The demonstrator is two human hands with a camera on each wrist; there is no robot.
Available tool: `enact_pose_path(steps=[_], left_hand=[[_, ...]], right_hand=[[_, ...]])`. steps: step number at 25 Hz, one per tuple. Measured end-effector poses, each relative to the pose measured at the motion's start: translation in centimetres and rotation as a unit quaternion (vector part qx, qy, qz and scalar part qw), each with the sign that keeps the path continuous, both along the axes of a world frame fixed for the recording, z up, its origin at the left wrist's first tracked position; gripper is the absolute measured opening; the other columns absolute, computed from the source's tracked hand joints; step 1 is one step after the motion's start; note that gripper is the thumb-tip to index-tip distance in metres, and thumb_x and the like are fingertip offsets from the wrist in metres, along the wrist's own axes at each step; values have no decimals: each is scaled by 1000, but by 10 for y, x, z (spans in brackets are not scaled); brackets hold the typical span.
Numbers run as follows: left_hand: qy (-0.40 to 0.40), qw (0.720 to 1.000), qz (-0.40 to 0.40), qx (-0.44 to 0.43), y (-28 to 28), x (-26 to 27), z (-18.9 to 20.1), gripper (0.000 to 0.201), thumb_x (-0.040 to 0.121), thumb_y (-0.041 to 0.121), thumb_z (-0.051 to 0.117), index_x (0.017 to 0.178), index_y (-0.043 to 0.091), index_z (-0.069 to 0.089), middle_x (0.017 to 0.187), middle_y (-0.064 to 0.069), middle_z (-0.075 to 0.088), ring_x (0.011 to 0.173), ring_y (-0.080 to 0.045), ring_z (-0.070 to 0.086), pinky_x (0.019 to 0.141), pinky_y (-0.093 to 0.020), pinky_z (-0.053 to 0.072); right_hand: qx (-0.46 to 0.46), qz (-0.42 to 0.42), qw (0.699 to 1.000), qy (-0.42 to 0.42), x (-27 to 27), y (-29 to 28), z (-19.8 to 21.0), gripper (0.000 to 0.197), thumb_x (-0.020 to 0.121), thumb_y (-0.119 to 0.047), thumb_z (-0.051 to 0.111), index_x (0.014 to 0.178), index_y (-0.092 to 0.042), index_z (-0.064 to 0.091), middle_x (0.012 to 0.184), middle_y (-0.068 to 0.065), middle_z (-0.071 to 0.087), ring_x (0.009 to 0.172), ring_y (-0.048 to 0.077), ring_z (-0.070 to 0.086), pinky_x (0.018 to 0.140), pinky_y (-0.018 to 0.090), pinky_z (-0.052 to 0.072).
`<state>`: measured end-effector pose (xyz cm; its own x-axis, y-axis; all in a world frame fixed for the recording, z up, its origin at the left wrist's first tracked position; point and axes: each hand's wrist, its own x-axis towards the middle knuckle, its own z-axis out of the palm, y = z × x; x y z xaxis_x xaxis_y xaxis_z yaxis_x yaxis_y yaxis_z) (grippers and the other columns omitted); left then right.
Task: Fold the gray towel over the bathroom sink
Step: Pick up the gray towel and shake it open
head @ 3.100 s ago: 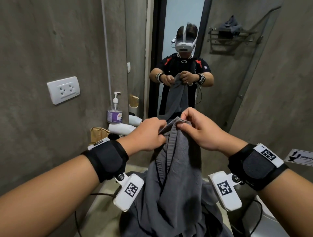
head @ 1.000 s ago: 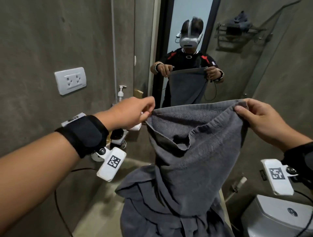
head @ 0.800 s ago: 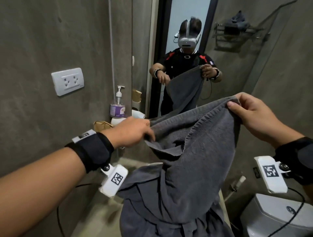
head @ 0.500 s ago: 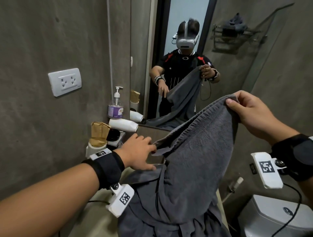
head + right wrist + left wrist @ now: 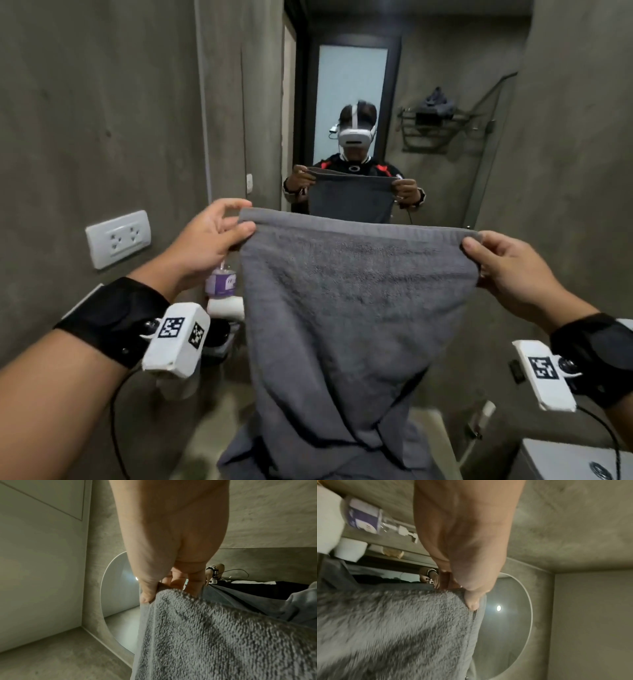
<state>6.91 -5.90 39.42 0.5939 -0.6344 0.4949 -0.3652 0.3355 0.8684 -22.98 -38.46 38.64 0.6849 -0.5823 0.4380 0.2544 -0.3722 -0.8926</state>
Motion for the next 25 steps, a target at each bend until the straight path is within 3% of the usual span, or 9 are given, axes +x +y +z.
enact_pose_path(steps=[5,7,9,11,13,15,17,21,25], left_hand=[[-9,997,47,58,2,1,27,24,97,10,59,115,-2,68,105,-14,74,94,-17,67,91,-30,55],[-95,984,113,101,3,0,26,12,96,17,64,90,14,73,80,6,75,74,-4,63,73,-21,51],[-247,917,245,194,-1,3,28,27,96,30,64,69,27,63,63,10,65,61,-5,58,57,-25,41],[-292,866,315,257,-9,0,35,35,98,38,57,67,24,52,57,5,59,57,-13,56,49,-28,33],[-183,915,263,245,-24,1,51,33,105,34,43,79,15,50,50,-1,63,46,-18,62,38,-22,32],[-14,962,197,191,-41,1,88,29,108,34,34,91,15,49,51,2,69,42,-14,66,34,-16,33],[53,979,147,132,-52,-2,145,29,110,36,28,99,16,47,60,-1,73,47,-15,70,34,-17,42],[-48,994,101,12,-60,-18,286,40,111,31,15,115,5,45,93,-18,71,66,-27,71,55,-35,60],[-183,964,155,-118,-48,-47,416,29,108,20,25,123,4,44,113,-22,67,78,-26,67,74,-42,55]], right_hand=[[15,9,1000,-23,-2,2,28,22,84,-35,66,89,-15,72,74,-1,64,62,6,54,63,23,47],[-1,-8,1000,-5,-4,1,29,17,88,-35,66,84,-19,70,68,-8,57,57,3,45,58,18,39],[-51,-42,997,32,-5,3,33,25,95,-32,63,71,-23,66,63,-7,55,52,5,43,49,15,35],[-66,-56,995,53,2,7,44,29,99,-30,59,71,-22,57,61,3,55,44,10,47,42,17,35],[10,-31,999,33,14,13,66,22,103,-27,52,84,-15,51,66,11,62,45,15,62,39,20,45],[92,-7,995,-21,26,19,106,18,106,-25,45,95,-11,49,84,14,69,63,25,75,49,29,59],[92,-4,992,-82,36,21,161,17,108,-25,38,102,-11,45,106,15,61,82,36,76,64,45,63],[-17,-63,981,-185,38,32,292,19,109,-30,33,116,-13,36,121,16,52,92,35,71,72,48,57],[-88,-82,950,-288,15,55,411,22,107,-32,35,118,-14,40,121,12,60,90,29,74,78,46,57]])
